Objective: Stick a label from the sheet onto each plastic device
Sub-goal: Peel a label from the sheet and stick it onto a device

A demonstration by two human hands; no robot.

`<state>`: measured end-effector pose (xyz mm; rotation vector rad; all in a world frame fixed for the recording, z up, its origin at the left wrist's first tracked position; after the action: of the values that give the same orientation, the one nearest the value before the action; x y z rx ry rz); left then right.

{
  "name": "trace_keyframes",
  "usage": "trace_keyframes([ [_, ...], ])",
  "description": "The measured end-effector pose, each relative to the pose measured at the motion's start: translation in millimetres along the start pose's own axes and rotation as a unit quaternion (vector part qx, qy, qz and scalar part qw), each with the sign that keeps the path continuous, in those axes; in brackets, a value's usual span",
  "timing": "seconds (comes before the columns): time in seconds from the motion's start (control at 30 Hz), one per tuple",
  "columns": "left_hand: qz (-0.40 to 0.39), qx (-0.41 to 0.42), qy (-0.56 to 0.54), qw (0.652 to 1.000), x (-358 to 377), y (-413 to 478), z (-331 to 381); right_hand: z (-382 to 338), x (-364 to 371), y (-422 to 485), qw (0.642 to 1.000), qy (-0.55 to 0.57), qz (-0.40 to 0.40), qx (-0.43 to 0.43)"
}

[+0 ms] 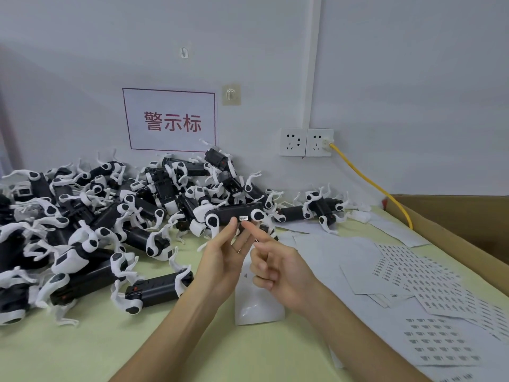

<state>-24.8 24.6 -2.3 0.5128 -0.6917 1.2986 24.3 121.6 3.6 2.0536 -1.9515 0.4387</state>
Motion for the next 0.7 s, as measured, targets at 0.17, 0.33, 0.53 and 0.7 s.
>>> trace_keyframes([
  [0.17,-0.012,-0.007,0.041,0.999,-0.6,0.0,-1.5,-0.5,-0.1,0.3,1.0,0.001,-0.006,-0.004],
  [0.33,-0.009,0.001,0.053,0.999,-0.7,-0.4,-2.0,-1.3,-0.4,-0.2,1.0,-0.011,-0.002,-0.012],
  [0.53,0.008,0.005,0.046,0.999,-2.7,1.7,-2.2,-0.5,-0.4,-0.3,1.0,-0.011,-0.003,-0.014],
  [0.7,0.009,0.002,0.057,0.998,-3.3,2.0,-2.7,-0.4,-0.9,0.1,1.0,-0.015,-0.003,-0.012],
])
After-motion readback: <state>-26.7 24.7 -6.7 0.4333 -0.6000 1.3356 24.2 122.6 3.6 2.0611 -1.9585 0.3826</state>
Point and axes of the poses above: each hand's wrist, its own y-axis towards the middle knuckle, its own x-axis out of the palm, z = x × y, the point moved 5 cm from there along y, towards the middle knuckle, and after that the axes turned 14 degrees about z, right-handed, at the moved point
